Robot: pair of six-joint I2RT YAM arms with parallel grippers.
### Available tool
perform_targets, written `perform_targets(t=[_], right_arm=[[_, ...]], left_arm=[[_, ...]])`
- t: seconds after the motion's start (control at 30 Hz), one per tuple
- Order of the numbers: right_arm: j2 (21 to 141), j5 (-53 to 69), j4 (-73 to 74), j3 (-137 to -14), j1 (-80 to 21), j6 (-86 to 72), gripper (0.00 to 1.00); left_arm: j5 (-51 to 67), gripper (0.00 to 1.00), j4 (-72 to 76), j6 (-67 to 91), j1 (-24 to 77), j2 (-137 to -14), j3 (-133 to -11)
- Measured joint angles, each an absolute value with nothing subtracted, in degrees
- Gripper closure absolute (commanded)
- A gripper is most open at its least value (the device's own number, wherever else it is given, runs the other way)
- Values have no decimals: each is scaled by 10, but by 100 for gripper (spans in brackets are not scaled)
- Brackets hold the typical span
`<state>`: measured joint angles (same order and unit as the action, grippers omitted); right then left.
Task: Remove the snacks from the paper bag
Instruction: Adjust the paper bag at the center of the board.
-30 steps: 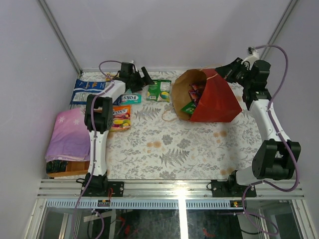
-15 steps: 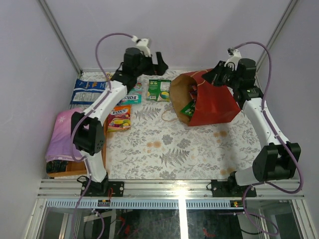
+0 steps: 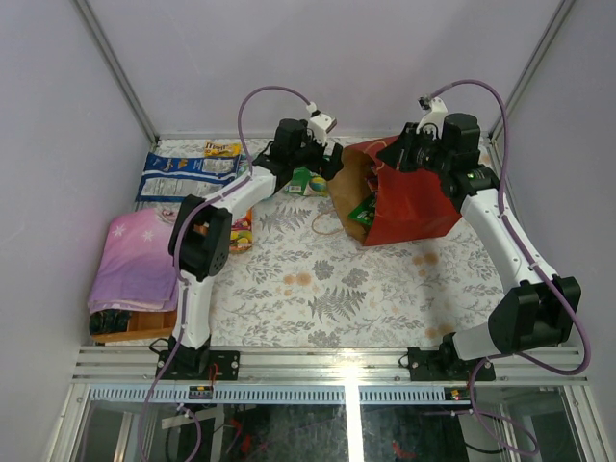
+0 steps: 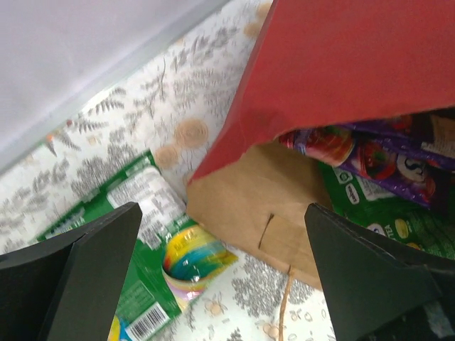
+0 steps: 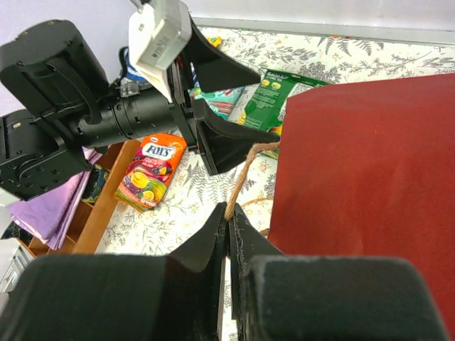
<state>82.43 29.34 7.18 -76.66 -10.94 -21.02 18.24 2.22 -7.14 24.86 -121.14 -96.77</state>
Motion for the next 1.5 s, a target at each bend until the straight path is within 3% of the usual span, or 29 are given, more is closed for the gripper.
perform_targets(t=[0.27, 0.4, 0.43, 0.53, 0.57, 0.6, 0.67, 0.7, 0.93, 1.17, 1.5], right_arm=[[824, 296, 73, -767, -112, -203, 97], [824, 296, 75, -767, -112, -198, 88], [824, 297, 75, -767, -112, -197, 78], [824, 303, 74, -766, -112, -195, 20], [824, 306, 75, -766, -112, -194, 4], [823, 306, 74, -766, -112, -197, 0], [812, 302, 66, -754, -113, -194, 1], [802, 296, 60, -742, -113, -195, 1], [652, 182, -7, -570, -141, -203, 1], [544, -9, -53, -450, -285, -138, 0], [620, -311, -82, -405, -498, 1, 1]], left_arm=[[229, 0, 77, -105, 248, -1253, -1046], [243, 9, 76, -115, 253, -1301, -1101], [244, 14, 76, -117, 255, -1315, -1114], [244, 35, 72, -122, 259, -1341, -1132], [244, 58, 69, -124, 261, -1348, -1135], [244, 75, 68, -124, 262, -1353, -1137], [242, 97, 65, -124, 263, -1357, -1138], [241, 100, 63, -125, 263, -1358, -1138], [226, 100, 68, -108, 265, -1335, -1104], [177, 100, 69, -30, 272, -1259, -1006], [62, 100, 93, 96, 297, -1153, -840]])
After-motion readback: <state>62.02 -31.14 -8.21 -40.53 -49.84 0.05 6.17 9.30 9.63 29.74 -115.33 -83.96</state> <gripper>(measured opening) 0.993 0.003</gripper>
